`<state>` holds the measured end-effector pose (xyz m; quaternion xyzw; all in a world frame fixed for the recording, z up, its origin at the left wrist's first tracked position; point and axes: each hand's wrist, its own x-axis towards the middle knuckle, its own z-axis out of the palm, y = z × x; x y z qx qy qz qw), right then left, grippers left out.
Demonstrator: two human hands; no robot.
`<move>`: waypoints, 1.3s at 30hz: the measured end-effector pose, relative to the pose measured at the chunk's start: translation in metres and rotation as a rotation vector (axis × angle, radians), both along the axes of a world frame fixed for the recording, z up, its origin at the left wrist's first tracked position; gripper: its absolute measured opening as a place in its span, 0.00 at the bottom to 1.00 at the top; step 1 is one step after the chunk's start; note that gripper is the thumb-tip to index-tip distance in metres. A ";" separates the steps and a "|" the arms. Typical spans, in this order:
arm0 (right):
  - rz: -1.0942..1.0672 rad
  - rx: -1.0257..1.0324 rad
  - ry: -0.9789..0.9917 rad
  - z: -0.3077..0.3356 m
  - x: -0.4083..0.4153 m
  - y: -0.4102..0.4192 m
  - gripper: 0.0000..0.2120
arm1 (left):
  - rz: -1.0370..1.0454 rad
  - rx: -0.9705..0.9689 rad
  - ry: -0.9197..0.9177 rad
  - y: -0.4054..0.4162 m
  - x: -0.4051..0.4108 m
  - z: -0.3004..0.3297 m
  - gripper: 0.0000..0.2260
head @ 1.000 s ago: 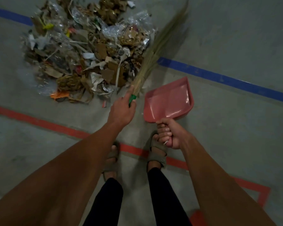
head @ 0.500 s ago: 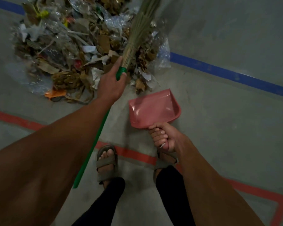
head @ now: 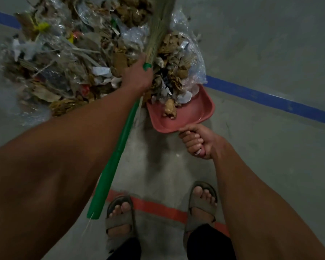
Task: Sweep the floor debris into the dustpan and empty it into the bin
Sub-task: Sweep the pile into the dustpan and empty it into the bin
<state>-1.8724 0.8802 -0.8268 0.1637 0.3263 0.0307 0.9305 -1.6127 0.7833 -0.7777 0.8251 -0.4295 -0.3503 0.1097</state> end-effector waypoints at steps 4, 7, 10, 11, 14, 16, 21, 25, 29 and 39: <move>0.016 -0.020 -0.006 -0.002 0.003 -0.001 0.16 | -0.079 0.035 -0.017 0.029 -0.014 0.002 0.27; -0.008 -0.021 0.007 0.003 0.010 0.009 0.15 | -0.148 0.079 -0.012 0.073 -0.021 0.000 0.27; -0.039 -0.041 0.039 0.008 0.017 0.024 0.16 | -0.204 0.106 0.003 0.109 -0.027 0.006 0.26; -0.048 -0.048 0.048 0.008 0.018 0.029 0.17 | -0.225 0.092 0.009 0.117 -0.029 0.009 0.26; -0.076 -0.059 0.066 0.008 0.020 0.042 0.20 | -0.255 0.029 0.020 0.133 -0.027 0.019 0.26; -0.085 -0.072 0.065 0.007 0.019 0.047 0.21 | -0.271 -0.017 -0.008 0.138 -0.024 0.023 0.26; -0.095 -0.092 0.057 0.010 0.016 0.053 0.21 | -0.271 -0.081 -0.077 0.134 -0.026 0.020 0.28; -0.087 -0.116 0.086 0.021 0.018 0.052 0.16 | -0.380 -0.021 -0.156 0.150 -0.034 0.016 0.28; -0.068 -0.159 0.125 0.043 0.018 0.060 0.16 | -0.475 0.035 -0.181 0.174 -0.036 0.026 0.29; -0.035 -0.244 0.292 0.152 0.005 0.120 0.16 | -0.638 -0.045 -0.100 0.218 -0.029 0.115 0.29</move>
